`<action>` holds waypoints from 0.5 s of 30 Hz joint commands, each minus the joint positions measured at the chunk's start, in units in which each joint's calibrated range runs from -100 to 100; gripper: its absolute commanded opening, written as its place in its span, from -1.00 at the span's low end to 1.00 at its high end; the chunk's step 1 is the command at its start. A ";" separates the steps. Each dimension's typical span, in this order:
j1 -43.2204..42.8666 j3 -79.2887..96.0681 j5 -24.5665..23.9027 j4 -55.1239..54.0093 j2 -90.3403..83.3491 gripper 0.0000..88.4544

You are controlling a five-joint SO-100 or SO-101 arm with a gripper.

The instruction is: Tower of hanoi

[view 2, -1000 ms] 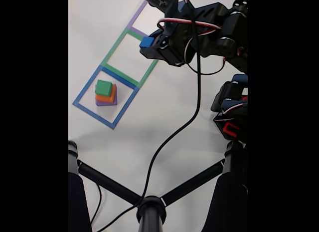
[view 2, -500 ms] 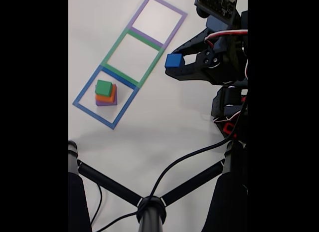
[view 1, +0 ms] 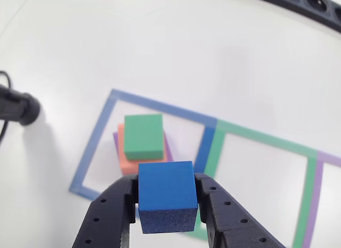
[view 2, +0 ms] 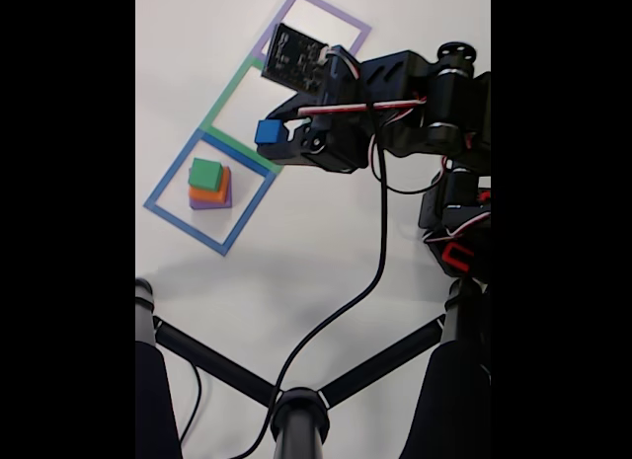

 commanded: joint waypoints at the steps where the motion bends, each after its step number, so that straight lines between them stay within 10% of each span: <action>1: 0.70 13.85 0.20 -25.25 1.46 -0.93; 15: -1.21 28.03 0.20 -64.75 19.17 -0.93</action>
